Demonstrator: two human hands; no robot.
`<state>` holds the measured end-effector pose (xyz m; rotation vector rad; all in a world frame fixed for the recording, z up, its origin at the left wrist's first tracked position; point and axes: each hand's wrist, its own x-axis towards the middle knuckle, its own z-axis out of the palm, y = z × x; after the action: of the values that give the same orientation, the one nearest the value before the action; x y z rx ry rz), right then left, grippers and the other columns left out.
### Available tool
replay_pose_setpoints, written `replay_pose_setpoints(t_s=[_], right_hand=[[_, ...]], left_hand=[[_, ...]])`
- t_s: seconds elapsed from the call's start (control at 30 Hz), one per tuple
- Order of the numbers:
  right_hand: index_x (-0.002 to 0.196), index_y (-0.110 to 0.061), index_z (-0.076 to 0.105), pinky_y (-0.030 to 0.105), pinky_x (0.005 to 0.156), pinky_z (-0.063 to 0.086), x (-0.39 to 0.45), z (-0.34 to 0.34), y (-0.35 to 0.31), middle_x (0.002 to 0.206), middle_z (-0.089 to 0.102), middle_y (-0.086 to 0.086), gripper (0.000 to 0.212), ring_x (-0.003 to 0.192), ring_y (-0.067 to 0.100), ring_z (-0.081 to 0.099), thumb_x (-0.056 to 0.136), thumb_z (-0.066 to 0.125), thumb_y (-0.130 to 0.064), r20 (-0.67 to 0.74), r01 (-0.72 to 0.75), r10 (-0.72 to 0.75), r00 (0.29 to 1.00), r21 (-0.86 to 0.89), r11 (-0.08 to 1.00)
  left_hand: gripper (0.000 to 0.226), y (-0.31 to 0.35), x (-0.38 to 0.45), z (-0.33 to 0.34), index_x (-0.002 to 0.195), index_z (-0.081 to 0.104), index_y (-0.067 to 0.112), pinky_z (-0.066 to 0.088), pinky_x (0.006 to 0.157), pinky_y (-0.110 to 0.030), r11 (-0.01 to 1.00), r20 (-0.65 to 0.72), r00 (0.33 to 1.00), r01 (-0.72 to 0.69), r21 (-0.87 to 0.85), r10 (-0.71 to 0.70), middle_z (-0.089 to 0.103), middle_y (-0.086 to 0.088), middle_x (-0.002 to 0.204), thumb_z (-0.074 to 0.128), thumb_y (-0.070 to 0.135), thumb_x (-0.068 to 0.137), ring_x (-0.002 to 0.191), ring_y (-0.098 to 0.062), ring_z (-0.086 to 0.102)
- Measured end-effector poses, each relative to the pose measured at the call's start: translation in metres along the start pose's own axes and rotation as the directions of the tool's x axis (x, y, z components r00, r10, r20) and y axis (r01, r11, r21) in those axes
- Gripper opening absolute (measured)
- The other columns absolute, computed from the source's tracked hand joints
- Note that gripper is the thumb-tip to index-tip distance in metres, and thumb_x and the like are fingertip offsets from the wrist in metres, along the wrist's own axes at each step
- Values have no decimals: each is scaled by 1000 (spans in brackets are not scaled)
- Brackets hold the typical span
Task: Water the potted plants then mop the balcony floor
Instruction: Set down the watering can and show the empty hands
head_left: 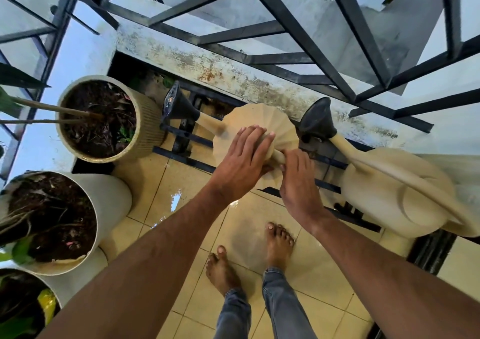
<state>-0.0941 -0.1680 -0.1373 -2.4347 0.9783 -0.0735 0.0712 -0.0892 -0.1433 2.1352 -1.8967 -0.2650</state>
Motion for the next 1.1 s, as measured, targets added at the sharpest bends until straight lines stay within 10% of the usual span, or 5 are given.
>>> replay_pose_setpoints(t_s=[0.57,1.1], right_hand=[[149,-5,39,41,117,40,1,-19,-20,148,42,13,57,140,29,40,106,46,-42,56,-55,65,996,-169,984],[156,1,24,51,126,24,-32,-137,-140,158,33,22,65,151,35,29,110,28,-45,52,64,-50,997,-323,944]], left_hand=[[75,9,-6,-11,159,3,-2,5,128,-51,972,3,1000,-17,235,17,10,-24,166,33,46,109,157,-37,8],[82,65,-64,-181,160,6,-2,3,128,-50,898,-63,917,398,186,-393,4,-20,169,19,58,106,158,-31,-2]])
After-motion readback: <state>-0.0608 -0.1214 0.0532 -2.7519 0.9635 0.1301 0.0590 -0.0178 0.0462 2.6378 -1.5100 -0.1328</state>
